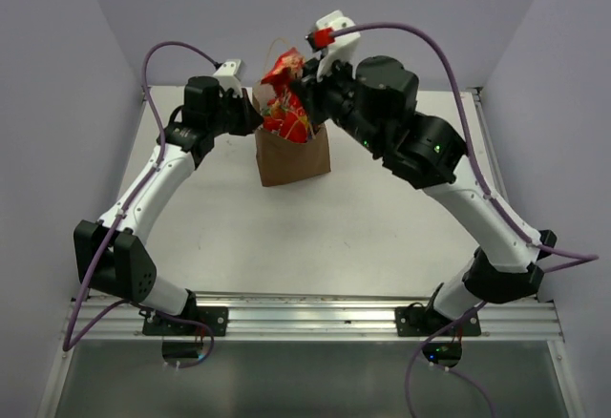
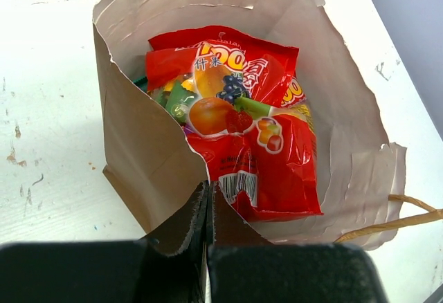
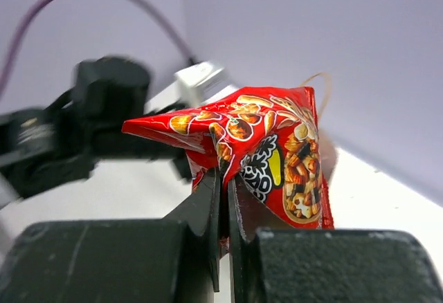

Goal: Place the snacks into the paper bag

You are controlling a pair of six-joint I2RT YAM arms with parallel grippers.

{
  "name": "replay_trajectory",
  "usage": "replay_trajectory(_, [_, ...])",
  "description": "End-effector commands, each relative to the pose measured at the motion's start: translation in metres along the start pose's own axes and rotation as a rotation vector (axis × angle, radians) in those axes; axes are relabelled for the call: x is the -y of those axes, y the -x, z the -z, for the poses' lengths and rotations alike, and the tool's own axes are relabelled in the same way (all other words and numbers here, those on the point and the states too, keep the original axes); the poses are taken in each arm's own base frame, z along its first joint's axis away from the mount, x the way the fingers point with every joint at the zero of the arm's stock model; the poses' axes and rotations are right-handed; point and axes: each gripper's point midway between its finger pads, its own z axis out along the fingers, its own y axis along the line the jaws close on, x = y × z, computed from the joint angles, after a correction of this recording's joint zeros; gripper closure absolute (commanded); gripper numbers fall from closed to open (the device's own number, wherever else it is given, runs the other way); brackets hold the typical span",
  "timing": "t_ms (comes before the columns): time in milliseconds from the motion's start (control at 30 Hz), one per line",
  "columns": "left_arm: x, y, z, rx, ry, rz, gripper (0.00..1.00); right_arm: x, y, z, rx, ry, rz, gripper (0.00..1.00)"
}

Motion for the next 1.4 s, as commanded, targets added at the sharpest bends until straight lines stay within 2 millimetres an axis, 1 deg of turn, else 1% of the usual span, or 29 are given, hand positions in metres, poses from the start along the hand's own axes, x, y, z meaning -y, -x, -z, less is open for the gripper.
replay_trajectory(0, [-0.001,0.011,0.008,0.017,0.019,-0.035,1.0,0.035,-0.067,-0.068,-0.146,-0.097,0.12,1.0])
replay_trajectory(33, [-0.001,0.01,0.008,0.016,0.021,-0.036,1.0,0.043,-0.078,-0.088,-0.162,-0.102,0.123,1.0])
replay_trajectory(100, [-0.001,0.01,0.008,0.015,0.019,-0.036,1.0,0.049,-0.084,-0.108,-0.165,-0.106,0.122,1.0])
replay_trajectory(133, [0.0,0.01,0.008,0.016,0.016,-0.035,1.0,0.05,-0.095,-0.126,-0.181,-0.11,0.125,1.0])
replay_trajectory(233, [0.0,0.011,0.008,0.016,0.015,-0.035,1.0,0.058,-0.11,-0.144,-0.21,-0.113,0.124,1.0])
replay_trajectory(267, [0.001,0.011,0.008,0.015,0.013,-0.035,1.0,0.059,-0.12,-0.15,-0.228,-0.108,0.12,1.0])
replay_trajectory(300, [0.0,0.01,0.008,0.014,0.015,-0.034,1.0,0.061,-0.123,-0.152,-0.228,-0.112,0.118,1.0])
replay_trajectory(333, [0.0,0.011,0.007,0.015,0.013,-0.036,1.0,0.061,-0.133,-0.153,-0.249,-0.114,0.124,1.0])
replay_trajectory(367, [0.001,0.011,0.007,0.015,0.013,-0.035,1.0,0.064,-0.135,-0.152,-0.256,-0.124,0.129,1.0])
replay_trajectory(400, [0.001,0.011,0.007,0.015,0.012,-0.036,1.0,0.07,-0.138,-0.15,-0.263,-0.157,0.134,0.86])
replay_trajectory(433, [0.001,0.011,0.007,0.016,0.01,-0.035,1.0,0.074,-0.143,-0.148,-0.278,-0.174,0.144,0.6])
replay_trajectory(467, [0.001,0.011,0.006,0.014,0.01,-0.035,1.0,0.077,-0.131,-0.141,-0.256,-0.19,0.144,0.36])
replay_trajectory(500, [0.001,0.012,0.006,0.016,0.01,-0.035,1.0,0.086,-0.122,-0.135,-0.232,-0.24,0.145,0.15])
replay_trajectory(533, [0.001,0.012,0.007,0.019,0.009,-0.036,1.0,0.089,-0.115,-0.13,-0.218,-0.257,0.146,0.13])
replay_trajectory(633, [0.001,0.011,0.006,0.015,0.008,-0.034,1.0,0.11,-0.076,-0.107,-0.147,-0.351,0.169,0.1])
replay_trajectory(700, [0.001,0.011,0.006,0.015,0.007,-0.032,1.0,0.121,-0.069,-0.1,-0.14,-0.386,0.178,0.1])
replay_trajectory(733, [0.002,0.011,0.005,0.016,0.003,-0.033,1.0,0.125,-0.073,-0.099,-0.152,-0.391,0.183,0.1])
replay_trajectory(767, [0.002,0.011,0.005,0.014,0.004,-0.031,1.0,0.135,-0.078,-0.099,-0.168,-0.406,0.179,0.1])
replay_trajectory(800, [0.002,0.01,0.005,0.014,0.002,-0.031,1.0,0.139,-0.087,-0.1,-0.19,-0.405,0.174,0.1])
replay_trajectory(833, [0.002,0.01,0.005,0.014,0.002,-0.031,1.0,0.142,-0.1,-0.102,-0.221,-0.406,0.174,0.1])
replay_trajectory(900, [0.002,0.01,0.005,0.014,0.001,-0.029,1.0,0.147,-0.115,-0.104,-0.25,-0.411,0.167,0.1])
replay_trajectory(933, [0.003,0.01,0.005,0.013,0.0,-0.031,1.0,0.149,-0.131,-0.105,-0.284,-0.412,0.168,0.1])
replay_trajectory(1000, [0.002,0.01,0.005,0.015,0.0,-0.031,1.0,0.153,-0.146,-0.107,-0.307,-0.42,0.161,0.11])
replay_trajectory(1033, [0.002,0.01,0.005,0.013,-0.001,-0.031,1.0,0.155,-0.159,-0.107,-0.333,-0.424,0.156,0.11])
replay_trajectory(1067, [0.002,0.01,0.005,0.013,-0.001,-0.031,1.0,0.161,-0.166,-0.108,-0.346,-0.43,0.148,0.11])
replay_trajectory(1133, [0.003,0.01,0.005,0.014,-0.003,-0.031,1.0,0.17,-0.179,-0.108,-0.37,-0.447,0.133,0.11])
replay_trajectory(1300, [0.002,0.009,0.003,0.008,-0.002,-0.03,1.0,0.185,-0.201,-0.113,-0.409,-0.45,0.107,0.12])
replay_trajectory(1333, [0.002,0.009,0.004,0.009,-0.004,-0.031,1.0,0.19,-0.204,-0.113,-0.419,-0.458,0.102,0.15])
replay_trajectory(1367, [0.002,0.008,0.003,0.008,-0.004,-0.031,1.0,0.192,-0.208,-0.113,-0.428,-0.457,0.099,0.21])
